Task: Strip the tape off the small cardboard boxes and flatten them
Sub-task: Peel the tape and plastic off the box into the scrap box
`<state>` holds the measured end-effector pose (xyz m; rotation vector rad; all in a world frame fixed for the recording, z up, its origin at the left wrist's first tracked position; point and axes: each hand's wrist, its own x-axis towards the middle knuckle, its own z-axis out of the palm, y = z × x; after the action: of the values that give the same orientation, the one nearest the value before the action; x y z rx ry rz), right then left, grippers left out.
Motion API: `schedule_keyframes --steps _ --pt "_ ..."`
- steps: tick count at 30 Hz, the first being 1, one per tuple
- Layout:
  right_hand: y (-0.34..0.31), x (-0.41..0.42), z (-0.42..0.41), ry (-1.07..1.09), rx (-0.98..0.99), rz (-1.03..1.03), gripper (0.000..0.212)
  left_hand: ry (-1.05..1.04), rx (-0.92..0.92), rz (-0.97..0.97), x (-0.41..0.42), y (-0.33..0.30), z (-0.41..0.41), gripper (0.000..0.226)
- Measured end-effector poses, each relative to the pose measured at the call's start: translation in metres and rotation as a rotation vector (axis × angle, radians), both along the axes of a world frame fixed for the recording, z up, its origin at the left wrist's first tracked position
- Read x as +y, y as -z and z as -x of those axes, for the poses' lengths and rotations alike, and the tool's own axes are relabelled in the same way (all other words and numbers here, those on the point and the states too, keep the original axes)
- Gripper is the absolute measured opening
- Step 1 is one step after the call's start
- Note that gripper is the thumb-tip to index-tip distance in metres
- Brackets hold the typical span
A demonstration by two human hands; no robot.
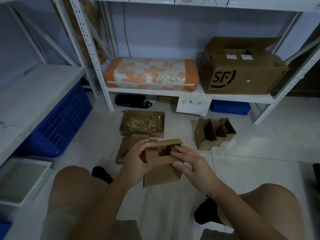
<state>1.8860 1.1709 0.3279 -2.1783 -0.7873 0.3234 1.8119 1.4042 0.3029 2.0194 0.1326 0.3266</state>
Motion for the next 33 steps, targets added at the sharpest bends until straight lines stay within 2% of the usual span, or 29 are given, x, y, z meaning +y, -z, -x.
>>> schedule_keyframes --steps 5,8,10,13,17,21,27,33 --pt "-0.014 -0.002 -0.001 0.029 0.171 -0.199 0.053 -0.021 -0.073 -0.046 0.003 -0.005 -0.003 0.066" --pt "-0.017 -0.004 -0.004 0.067 0.165 -0.23 0.071 -0.015 -0.068 -0.018 0.004 -0.005 -0.002 0.071" --pt "-0.018 -0.005 -0.005 0.068 0.213 -0.25 0.078 0.001 -0.069 0.032 0.001 -0.009 -0.002 0.074" --pt "-0.02 -0.004 0.001 0.05 0.293 -0.349 0.078 0.003 -0.033 0.201 -0.011 -0.021 -0.001 0.087" --pt "-0.019 -0.002 0.002 0.096 0.315 -0.43 0.082 0.006 0.007 0.247 -0.021 -0.029 0.003 0.078" --pt "-0.021 -0.004 0.001 0.075 0.296 -0.395 0.087 0.029 0.023 0.189 -0.019 -0.03 0.004 0.093" --pt "-0.034 -0.01 -0.004 -0.044 0.345 -0.239 0.112 0.096 0.028 0.091 -0.013 -0.033 0.007 0.099" --pt "-0.044 -0.012 -0.01 -0.119 0.319 -0.151 0.122 0.127 0.077 0.043 -0.006 -0.037 0.007 0.104"
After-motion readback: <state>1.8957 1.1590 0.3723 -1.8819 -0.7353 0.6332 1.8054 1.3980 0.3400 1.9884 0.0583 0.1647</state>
